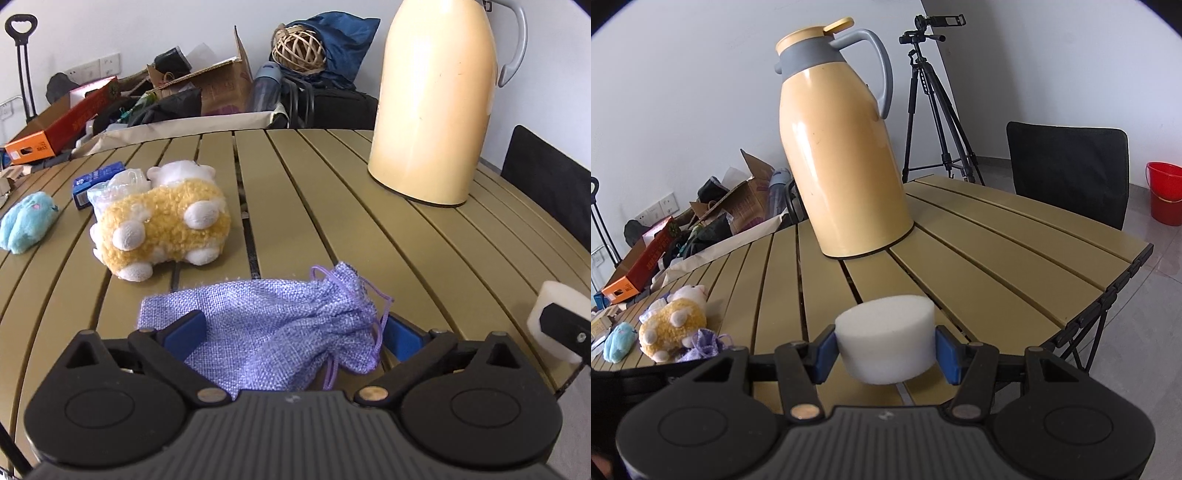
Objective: Organize soft objects
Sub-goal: 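Lower the left tool onto the purple drawstring bag and close on it, then carry the purple bag with the left tool while the right tool carries the white cup to the bin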
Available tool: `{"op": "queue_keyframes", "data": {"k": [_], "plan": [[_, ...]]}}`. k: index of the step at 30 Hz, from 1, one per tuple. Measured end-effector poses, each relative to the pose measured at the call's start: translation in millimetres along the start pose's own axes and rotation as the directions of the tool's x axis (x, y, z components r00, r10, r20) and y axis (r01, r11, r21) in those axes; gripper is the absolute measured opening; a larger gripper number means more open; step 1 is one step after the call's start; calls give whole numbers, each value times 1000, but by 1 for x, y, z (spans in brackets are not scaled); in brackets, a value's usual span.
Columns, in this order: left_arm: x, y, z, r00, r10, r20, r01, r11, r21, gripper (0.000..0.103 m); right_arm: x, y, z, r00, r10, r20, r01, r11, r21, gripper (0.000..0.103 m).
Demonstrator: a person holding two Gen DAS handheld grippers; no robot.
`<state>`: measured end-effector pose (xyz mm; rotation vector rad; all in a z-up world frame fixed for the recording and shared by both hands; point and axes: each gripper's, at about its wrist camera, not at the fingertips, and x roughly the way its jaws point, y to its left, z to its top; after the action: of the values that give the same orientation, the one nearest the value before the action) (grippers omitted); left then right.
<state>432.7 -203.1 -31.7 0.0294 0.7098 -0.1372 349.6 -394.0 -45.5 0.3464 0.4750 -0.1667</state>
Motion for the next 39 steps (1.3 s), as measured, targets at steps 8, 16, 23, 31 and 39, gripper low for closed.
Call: {"op": "queue_keyframes", "data": {"k": [8, 16, 23, 31, 39], "plan": [[-6, -3, -4, 999, 31, 25, -31, 999, 9, 83, -6, 3, 0, 1000, 24, 14, -24, 1000, 3, 55], [-15, -3, -6, 1000, -1, 25, 0, 999, 41, 51, -7, 3, 0, 999, 34, 13, -34, 999, 4, 55], [-26, 4, -9, 1000, 9, 22, -10, 998, 68, 30, -8, 3, -1, 999, 46, 11, -46, 999, 0, 55], [-57, 9, -8, 995, 41, 96, -50, 994, 98, 28, -13, 10, -3, 997, 76, 16, -76, 997, -20, 55], [-98, 22, -9, 985, 56, 160, -73, 992, 101, 28, -24, 29, -8, 991, 126, 39, -123, 989, -80, 55]]}}
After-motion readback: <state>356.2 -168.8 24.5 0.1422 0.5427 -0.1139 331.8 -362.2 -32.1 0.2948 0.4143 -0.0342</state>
